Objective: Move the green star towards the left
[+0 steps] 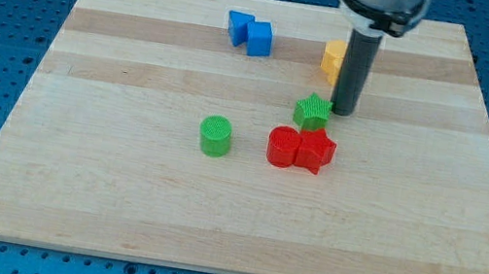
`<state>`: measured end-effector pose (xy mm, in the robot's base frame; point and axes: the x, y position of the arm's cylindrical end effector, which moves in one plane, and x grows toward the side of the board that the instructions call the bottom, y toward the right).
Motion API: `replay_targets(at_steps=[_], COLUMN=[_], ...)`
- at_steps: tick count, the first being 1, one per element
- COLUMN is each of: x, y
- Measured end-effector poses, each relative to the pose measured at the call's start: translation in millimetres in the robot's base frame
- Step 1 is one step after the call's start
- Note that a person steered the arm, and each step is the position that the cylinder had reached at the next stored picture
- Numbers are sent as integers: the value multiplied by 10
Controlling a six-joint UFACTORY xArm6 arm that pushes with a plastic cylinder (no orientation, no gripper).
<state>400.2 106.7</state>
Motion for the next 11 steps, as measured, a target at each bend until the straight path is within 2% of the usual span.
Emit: replay_targets(at_steps=[1, 3, 4, 6, 8, 9, 10, 11], x=[45, 515, 472, 98, 81, 50, -192, -477], y=[3, 65, 55, -512, -1377, -1369, -1084, -1305])
